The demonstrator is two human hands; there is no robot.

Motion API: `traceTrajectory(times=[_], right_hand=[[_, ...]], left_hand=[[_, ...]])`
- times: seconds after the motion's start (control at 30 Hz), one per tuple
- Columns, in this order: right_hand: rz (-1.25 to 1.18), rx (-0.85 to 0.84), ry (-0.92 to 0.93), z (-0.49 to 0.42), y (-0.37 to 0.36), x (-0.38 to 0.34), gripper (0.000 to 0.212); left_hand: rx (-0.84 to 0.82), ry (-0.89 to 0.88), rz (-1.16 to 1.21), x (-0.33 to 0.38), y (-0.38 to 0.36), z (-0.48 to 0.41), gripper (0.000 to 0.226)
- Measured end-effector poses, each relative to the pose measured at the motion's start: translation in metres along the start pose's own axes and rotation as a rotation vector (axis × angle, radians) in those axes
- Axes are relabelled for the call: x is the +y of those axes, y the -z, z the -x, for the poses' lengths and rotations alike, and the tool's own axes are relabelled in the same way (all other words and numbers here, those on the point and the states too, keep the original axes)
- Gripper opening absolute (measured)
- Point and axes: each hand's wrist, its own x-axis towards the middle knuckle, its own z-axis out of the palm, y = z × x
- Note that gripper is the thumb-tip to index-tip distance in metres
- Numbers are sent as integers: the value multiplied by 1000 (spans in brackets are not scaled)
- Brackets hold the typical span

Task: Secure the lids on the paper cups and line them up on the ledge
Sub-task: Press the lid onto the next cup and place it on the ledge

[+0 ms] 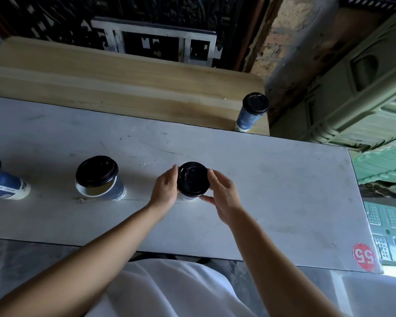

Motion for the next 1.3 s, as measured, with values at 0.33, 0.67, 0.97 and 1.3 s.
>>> traceTrajectory(times=[0.33,0.67,0.97,1.3], right_hand=[[21,18,52,0,-5,6,32],[-113,-26,-43,1,-3,7,32],[-137,18,8,4,-6,14,33],[-142,75,-32,7,-10,9,27]], left_hand=[[-44,-60,44,3,-2,6,41],[-36,-47,84,4,-3,8,35],[-35,-22,137,6,-5,11,33],[11,18,130,11,-8,13,36]])
